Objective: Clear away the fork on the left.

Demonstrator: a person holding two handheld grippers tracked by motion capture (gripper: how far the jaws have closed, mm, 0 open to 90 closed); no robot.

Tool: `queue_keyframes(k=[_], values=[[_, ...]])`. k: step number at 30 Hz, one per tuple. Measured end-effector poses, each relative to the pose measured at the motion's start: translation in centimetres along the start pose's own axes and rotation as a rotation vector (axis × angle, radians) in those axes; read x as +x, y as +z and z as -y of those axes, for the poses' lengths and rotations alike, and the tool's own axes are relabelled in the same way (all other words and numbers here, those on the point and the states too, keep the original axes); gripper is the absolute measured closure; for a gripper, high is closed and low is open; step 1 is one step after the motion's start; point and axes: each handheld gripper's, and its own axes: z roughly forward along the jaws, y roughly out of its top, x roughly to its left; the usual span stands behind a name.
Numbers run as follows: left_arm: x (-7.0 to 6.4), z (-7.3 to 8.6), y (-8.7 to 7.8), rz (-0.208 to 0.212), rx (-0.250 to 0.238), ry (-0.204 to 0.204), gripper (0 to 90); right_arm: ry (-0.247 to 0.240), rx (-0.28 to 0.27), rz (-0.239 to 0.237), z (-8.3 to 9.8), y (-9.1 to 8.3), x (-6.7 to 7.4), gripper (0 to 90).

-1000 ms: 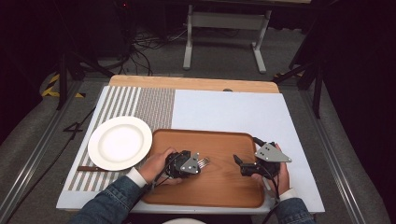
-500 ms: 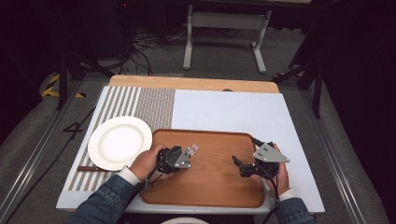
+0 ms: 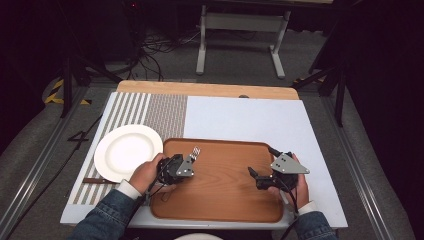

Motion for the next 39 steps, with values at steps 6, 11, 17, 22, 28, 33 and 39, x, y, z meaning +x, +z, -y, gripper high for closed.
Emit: queue_keyframes(k=[6, 11, 17, 22, 28, 33, 39], values=[[-0.5, 1.1, -0.8, -0.026, 0.018, -0.024, 89.2, -0.005, -0.001, 0.015, 0.0, 0.0, 0.0, 7.6], [-0.5, 1.8, -1.1, -0.025, 0.008, -0.049, 89.2, -0.003, 0.002, 0.012, 0.0, 0.0, 0.1, 7.6], [-0.4, 2.6, -1.4, -0.016, -0.003, -0.073, 88.7, -0.009, 0.007, 0.004, 0.0, 0.1, 0.1, 7.6], [-0.6, 3.2, -1.8, -0.023, 0.002, -0.099, 88.3, -0.009, 0.011, -0.002, 0.0, 0.1, 0.1, 7.5], [-0.8, 3.6, -2.1, -0.028, 0.007, -0.111, 88.2, -0.014, 0.014, -0.003, 0.0, 0.1, 0.2, 7.6], [-0.8, 4.3, -2.6, -0.03, 0.009, -0.127, 87.4, -0.015, 0.014, -0.004, 0.1, 0.1, 0.1, 7.6], [-1.0, 4.8, -2.8, -0.023, -0.002, -0.136, 87.4, -0.016, 0.016, -0.002, 0.1, 0.2, 0.2, 7.6]])
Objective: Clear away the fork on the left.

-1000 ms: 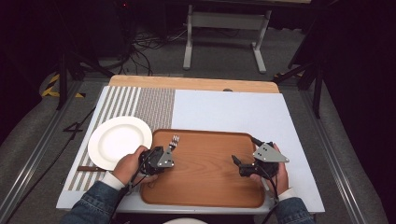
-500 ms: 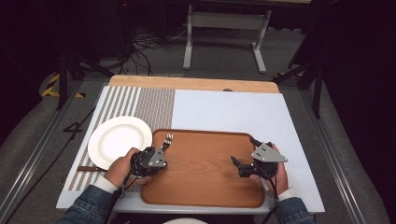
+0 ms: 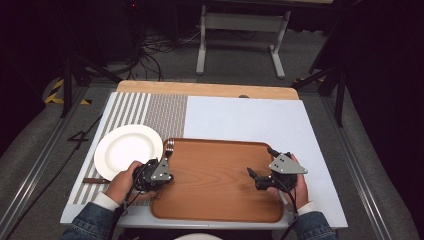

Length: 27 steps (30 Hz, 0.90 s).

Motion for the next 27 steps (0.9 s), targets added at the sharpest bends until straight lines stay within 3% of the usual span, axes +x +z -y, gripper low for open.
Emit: queue_keyframes(k=[17, 23, 27], values=[[-0.04, 0.12, -0.12, 0.014, -0.017, 0.01, 86.1, -0.004, -0.002, 0.002, 0.01, -0.05, -0.02, 7.6], [-0.09, -0.16, -0.16, 0.008, -0.074, 0.031, 85.8, -0.001, -0.003, 0.003, 0.01, -0.09, -0.03, 7.6], [0.03, -0.57, -0.23, -0.016, -0.155, 0.05, 85.3, -0.003, -0.003, 0.002, -0.01, -0.07, 0.02, 7.6]])
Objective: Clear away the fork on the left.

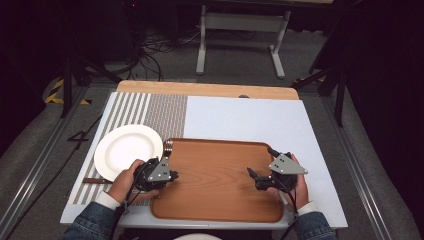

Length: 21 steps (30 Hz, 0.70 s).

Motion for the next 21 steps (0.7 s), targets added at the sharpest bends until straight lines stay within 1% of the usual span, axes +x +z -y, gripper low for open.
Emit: queue_keyframes(k=[1, 2, 3, 4, 6, 7, 10, 11, 12, 13, 14, 15, 16, 18, 20, 21], values=[[0.0, -0.1, -0.1, -0.007, -0.023, 0.008, 85.0, 0.001, 0.0, 0.0, 0.0, 0.0, 0.0, 7.5], [0.0, -0.2, -0.2, -0.012, -0.035, 0.014, 84.3, 0.0, 0.0, 0.001, 0.0, 0.0, 0.0, 7.6], [0.0, -0.3, -0.3, -0.032, -0.058, 0.025, 82.9, 0.001, -0.001, 0.0, 0.0, 0.0, 0.0, 7.6], [0.1, -0.4, -0.3, -0.039, -0.081, 0.026, 81.0, 0.001, -0.001, 0.0, 0.0, 0.0, 0.1, 7.6], [0.2, -0.5, -0.5, -0.039, -0.105, 0.023, 80.3, 0.001, -0.001, 0.0, 0.0, -0.1, 0.1, 7.6], [0.3, -0.6, -0.5, -0.054, -0.123, 0.028, 78.9, 0.001, -0.002, -0.001, -0.1, -0.1, 0.1, 7.6], [0.4, -0.8, -0.6, -0.091, -0.151, 0.035, 73.0, -0.004, -0.006, 0.0, -0.2, -0.1, 0.2, 7.6], [0.3, -0.9, -0.6, -0.117, -0.16, 0.042, 70.3, -0.004, -0.008, 0.0, -0.2, -0.2, 0.3, 7.6], [0.4, -1.0, -0.6, -0.131, -0.169, 0.053, 66.3, -0.005, -0.009, 0.0, -0.2, -0.2, 0.3, 7.6], [0.4, -1.0, -0.6, -0.131, -0.169, 0.053, 64.9, -0.005, -0.009, 0.0, -0.2, -0.2, 0.3, 7.6], [0.4, -1.1, -0.7, -0.146, -0.186, 0.055, 64.9, -0.004, -0.009, 0.0, -0.2, -0.2, 0.3, 7.6], [0.5, -1.2, -0.8, -0.168, -0.2, 0.058, 59.8, -0.003, -0.01, 0.0, -0.2, -0.2, 0.3, 7.6], [0.6, -1.2, -0.9, -0.173, -0.204, 0.055, 53.7, -0.004, -0.011, 0.0, -0.2, -0.3, 0.4, 7.6], [0.6, -1.2, -1.1, -0.2, -0.225, 0.051, 47.2, -0.007, -0.013, 0.003, -0.3, -0.3, 0.4, 7.6], [0.8, -1.2, -1.5, -0.211, -0.253, 0.039, 40.0, -0.009, -0.014, 0.006, -0.3, -0.4, 0.4, 7.6], [0.9, -1.2, -1.6, -0.23, -0.264, 0.034, 35.6, -0.009, -0.018, 0.006, -0.4, -0.4, 0.4, 7.6]])
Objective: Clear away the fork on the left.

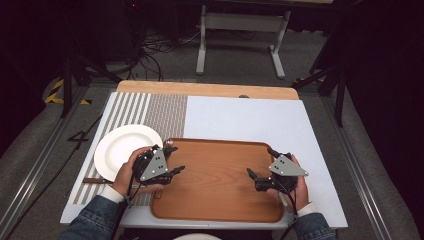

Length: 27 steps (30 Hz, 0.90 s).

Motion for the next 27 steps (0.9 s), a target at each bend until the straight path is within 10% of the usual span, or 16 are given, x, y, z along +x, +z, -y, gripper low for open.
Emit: queue_keyframes(k=[14, 27], values=[[4.2, 2.1, -3.3, -0.1, -0.1, -0.177, 14.3, -0.012, -0.018, 0.03, -0.5, -0.3, 0.4, 7.3], [3.2, 5.1, -6.6, -0.157, -0.094, -0.224, 10.3, -0.015, -0.022, 0.039, -0.5, -0.9, 0.7, 7.1]])
